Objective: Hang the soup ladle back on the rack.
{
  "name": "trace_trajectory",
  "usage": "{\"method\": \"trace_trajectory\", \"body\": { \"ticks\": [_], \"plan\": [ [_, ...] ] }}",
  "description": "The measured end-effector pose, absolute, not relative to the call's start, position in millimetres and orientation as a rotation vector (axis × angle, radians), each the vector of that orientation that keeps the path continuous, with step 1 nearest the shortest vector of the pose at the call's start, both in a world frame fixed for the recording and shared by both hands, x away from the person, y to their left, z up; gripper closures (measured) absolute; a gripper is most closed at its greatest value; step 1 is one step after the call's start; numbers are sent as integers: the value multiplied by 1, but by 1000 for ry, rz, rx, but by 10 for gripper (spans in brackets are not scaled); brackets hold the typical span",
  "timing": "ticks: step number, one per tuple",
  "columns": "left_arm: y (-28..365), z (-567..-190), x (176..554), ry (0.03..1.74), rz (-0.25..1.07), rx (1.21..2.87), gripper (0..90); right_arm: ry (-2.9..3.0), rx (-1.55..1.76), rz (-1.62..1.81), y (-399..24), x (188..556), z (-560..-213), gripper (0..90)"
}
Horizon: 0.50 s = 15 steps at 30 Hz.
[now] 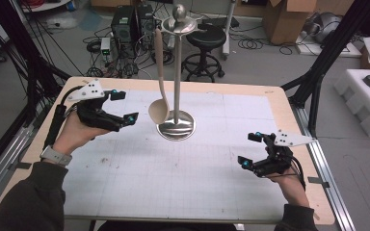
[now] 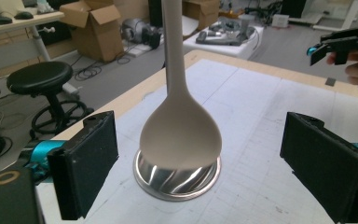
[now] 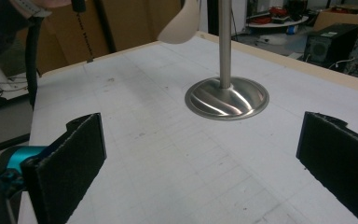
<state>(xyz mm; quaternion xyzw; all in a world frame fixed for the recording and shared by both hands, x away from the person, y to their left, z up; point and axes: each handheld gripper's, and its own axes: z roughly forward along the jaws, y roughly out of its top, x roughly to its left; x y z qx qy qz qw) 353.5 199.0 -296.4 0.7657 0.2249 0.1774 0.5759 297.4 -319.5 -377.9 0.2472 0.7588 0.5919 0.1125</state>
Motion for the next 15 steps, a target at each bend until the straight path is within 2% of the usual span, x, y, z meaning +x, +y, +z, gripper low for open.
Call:
{"method": "trace_trajectory", "body": {
  "ticks": [15],
  "plan": [
    [220,-337,323,544,452,1739,116,2201,733,1737,-321,297,-376,4]
  ]
}}
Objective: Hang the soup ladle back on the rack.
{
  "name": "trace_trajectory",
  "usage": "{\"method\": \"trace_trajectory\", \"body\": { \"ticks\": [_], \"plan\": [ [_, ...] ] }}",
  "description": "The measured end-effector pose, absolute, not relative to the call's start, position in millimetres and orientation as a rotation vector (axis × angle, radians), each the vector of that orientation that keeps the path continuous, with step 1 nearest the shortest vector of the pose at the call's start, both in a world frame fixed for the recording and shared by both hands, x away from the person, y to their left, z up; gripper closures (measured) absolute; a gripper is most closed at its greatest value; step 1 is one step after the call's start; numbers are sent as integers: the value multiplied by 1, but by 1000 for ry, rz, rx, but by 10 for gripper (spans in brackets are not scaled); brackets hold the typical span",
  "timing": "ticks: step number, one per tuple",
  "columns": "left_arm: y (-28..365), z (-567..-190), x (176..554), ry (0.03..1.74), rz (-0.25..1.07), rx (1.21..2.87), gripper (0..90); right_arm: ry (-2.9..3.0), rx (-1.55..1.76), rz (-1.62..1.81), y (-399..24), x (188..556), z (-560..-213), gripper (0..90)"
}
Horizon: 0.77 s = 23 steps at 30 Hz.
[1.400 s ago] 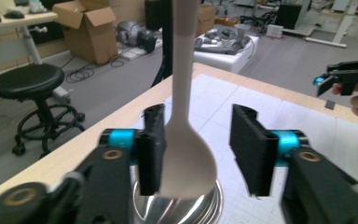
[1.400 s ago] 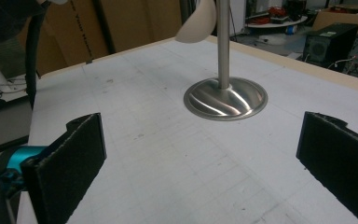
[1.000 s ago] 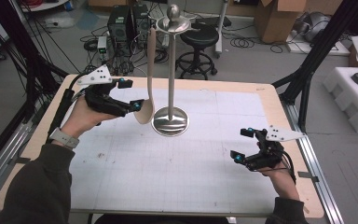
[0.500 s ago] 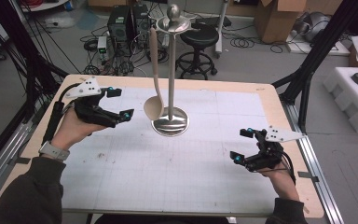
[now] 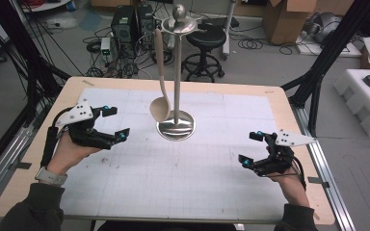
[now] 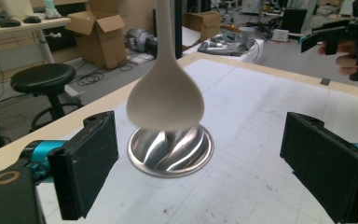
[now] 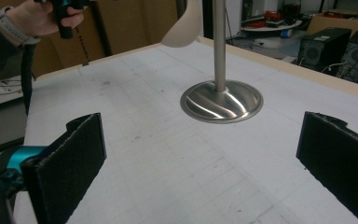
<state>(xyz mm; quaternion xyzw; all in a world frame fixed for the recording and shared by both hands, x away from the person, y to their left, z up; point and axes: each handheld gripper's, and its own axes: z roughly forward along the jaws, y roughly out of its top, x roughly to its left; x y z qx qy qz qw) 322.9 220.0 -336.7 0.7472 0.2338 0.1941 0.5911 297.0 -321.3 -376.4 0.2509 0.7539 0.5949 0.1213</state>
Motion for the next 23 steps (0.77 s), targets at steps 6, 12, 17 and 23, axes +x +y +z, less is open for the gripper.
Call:
{"method": "trace_trajectory", "body": {
  "ticks": [6,12,17,23],
  "plan": [
    [228,-349,317,553,468,1690,116,2190,735,1741,-323,295,-375,4],
    [236,-356,306,568,516,1658,116,2174,740,1745,-325,294,-374,4],
    [243,-361,304,585,542,1665,116,2166,740,1750,-325,295,-374,4],
    [246,-365,301,595,565,1650,116,2153,731,1771,-325,296,-374,4]
  ]
}}
